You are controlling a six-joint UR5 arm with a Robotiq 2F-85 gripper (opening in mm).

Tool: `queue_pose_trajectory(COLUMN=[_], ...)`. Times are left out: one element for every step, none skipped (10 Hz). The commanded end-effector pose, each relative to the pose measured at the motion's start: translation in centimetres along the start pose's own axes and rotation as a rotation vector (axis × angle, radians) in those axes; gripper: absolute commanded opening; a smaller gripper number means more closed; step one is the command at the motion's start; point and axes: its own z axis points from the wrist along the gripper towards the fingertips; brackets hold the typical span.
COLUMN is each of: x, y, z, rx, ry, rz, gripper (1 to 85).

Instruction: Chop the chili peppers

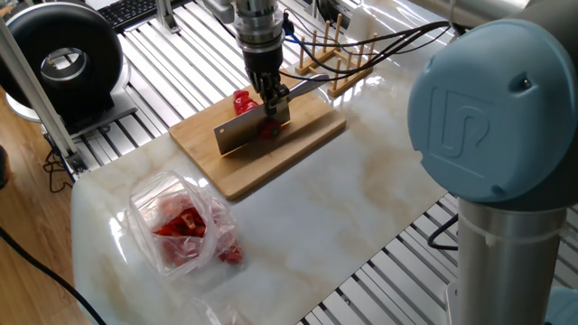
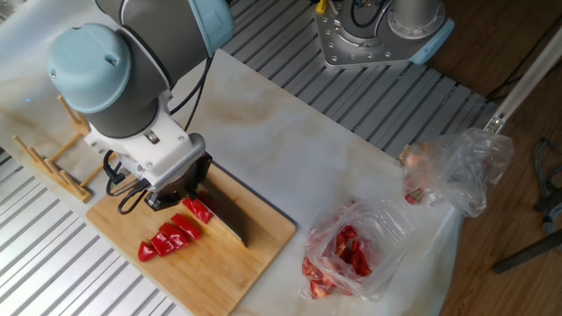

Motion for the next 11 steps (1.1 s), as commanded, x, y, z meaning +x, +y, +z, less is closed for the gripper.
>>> queue_pose_trajectory(x=[-0.2,-0.9,-1.0,-1.2,-1.3,-1.3,-1.0,-0.8,-0.7,-1.1,-1.4], y=[0.3,0.8,0.7,0.8,0.8,0.9,0.8,0.7,0.5,0.5,0.5], z=[-0.6,0.0,0.2,0.2,0.2,0.2,0.2,0.1,0.0,-0.3,-0.7], rx=[-0.004,-0.007,-0.003,-0.006,-0.007,-0.007,-0.007,-0.006,-0.003,-0.008,-0.014], ry=[-0.069,-0.098,-0.099,-0.106,-0.109,-0.106,-0.094,-0.077,-0.067,-0.071,-0.076], rz=[-0.029,-0.017,-0.012,-0.01,-0.01,-0.007,-0.005,0.0,0.004,0.008,0.012], gripper=[1.3,1.3,1.3,1.3,1.3,1.3,1.3,1.3,1.3,1.3,1.3])
